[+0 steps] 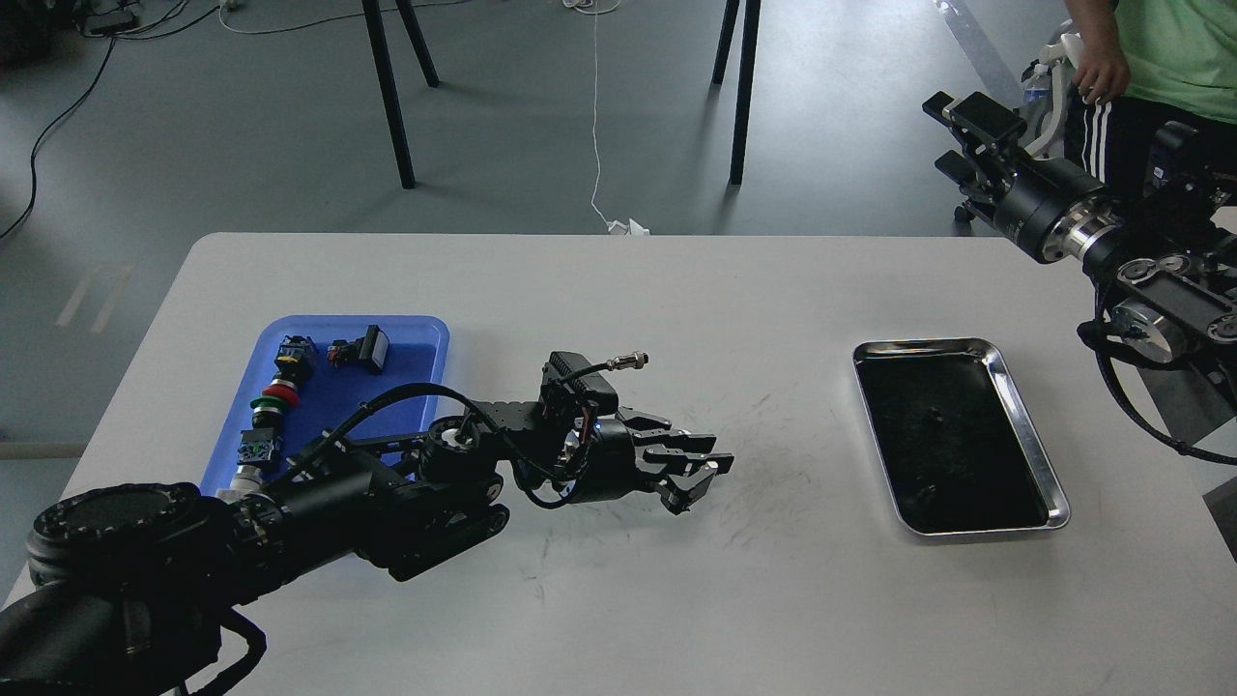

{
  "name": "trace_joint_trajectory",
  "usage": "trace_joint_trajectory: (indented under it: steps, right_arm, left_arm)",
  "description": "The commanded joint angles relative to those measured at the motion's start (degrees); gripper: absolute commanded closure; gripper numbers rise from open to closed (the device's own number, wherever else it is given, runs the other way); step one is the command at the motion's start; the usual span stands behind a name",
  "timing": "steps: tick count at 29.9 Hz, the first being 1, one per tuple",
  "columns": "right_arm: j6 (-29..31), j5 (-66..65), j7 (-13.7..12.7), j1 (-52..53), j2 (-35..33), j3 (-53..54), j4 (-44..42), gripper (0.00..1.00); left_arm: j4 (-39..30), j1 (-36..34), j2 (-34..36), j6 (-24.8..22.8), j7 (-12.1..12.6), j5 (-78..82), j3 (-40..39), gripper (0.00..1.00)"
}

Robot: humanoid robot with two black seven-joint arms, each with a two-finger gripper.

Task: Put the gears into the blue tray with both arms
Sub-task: 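Release the gear on the table and lift the left hand away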

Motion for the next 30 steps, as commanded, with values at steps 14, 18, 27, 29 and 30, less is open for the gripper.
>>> trace_joint_trajectory:
  steps: [14, 18, 27, 29, 30]
  right_arm:
    - [2.2, -0.6, 0.0, 2.8, -0.3, -2.4, 1.0, 0.07]
    - [2.3, -0.5, 0.0, 4.7, -0.3, -2.7, 2.0, 0.06]
    - [8.2, -0.6, 0.0, 7.6, -0.4, -6.1, 2.3, 0.06]
    - [9.7, -0.6, 0.0, 8.9, -0.4, -8.8, 2.4, 0.06]
    - [10.0, -0.7, 0.0, 9.5, -0.4, -10.5, 2.7, 0.06]
  left_arm:
    - [-1.3, -6.2, 0.9, 0.3, 0.0, -12.8, -1.4, 0.42]
    - [-1.3, -10.0, 8.9, 0.3, 0.0, -21.1, -1.7, 0.37]
    - [-0.5, -14.6, 24.2, 0.2, 0.0, -40.5, -1.7, 0.27]
    - [-0.4, -14.5, 26.4, 0.2, 0.0, -44.3, -1.6, 0.24]
    - [-0.4, -14.5, 27.1, -0.1, 0.0, -46.3, -1.7, 0.22]
